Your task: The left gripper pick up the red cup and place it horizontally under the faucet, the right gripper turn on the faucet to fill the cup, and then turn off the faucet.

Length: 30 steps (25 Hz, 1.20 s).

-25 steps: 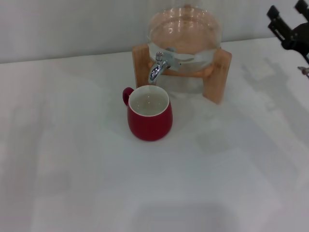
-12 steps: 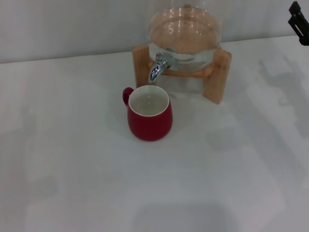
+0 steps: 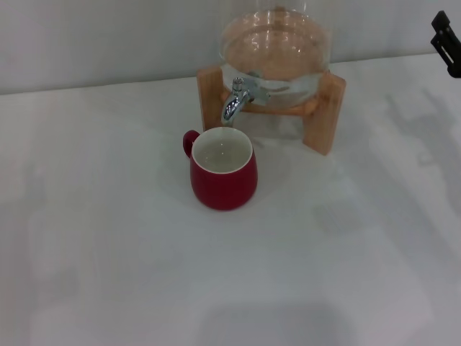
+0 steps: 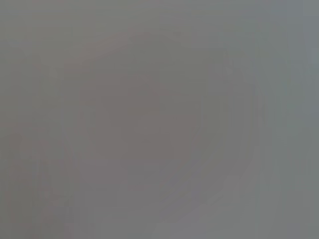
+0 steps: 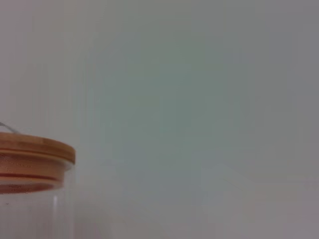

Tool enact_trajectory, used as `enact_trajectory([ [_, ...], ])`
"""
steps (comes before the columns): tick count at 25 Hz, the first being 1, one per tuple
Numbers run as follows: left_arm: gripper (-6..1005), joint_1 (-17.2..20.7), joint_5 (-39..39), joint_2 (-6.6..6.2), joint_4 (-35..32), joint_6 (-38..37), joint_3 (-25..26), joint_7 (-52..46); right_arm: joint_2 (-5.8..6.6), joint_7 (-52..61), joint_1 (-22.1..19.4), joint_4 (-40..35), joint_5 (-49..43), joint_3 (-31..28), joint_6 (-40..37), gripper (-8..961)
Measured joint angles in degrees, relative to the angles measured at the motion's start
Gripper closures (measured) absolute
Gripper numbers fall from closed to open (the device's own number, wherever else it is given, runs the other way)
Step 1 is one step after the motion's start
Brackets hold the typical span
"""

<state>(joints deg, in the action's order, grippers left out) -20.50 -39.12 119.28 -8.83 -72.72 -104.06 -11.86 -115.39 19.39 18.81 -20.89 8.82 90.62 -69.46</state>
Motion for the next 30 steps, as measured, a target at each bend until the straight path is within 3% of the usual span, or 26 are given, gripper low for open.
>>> enact_trajectory([
  [13,309,1.5,0.3,0.25,-0.1,-0.4,-0.5,0.0,-0.02,0.5,-0.1,1.6,0.6,3.5,-2.2,170],
  [30,309,1.5,0.6,0.25,-0.2,-0.4,-0.6,0.0,-0.01,0.5,-0.1,2.7,0.6,3.7,-3.5,170],
])
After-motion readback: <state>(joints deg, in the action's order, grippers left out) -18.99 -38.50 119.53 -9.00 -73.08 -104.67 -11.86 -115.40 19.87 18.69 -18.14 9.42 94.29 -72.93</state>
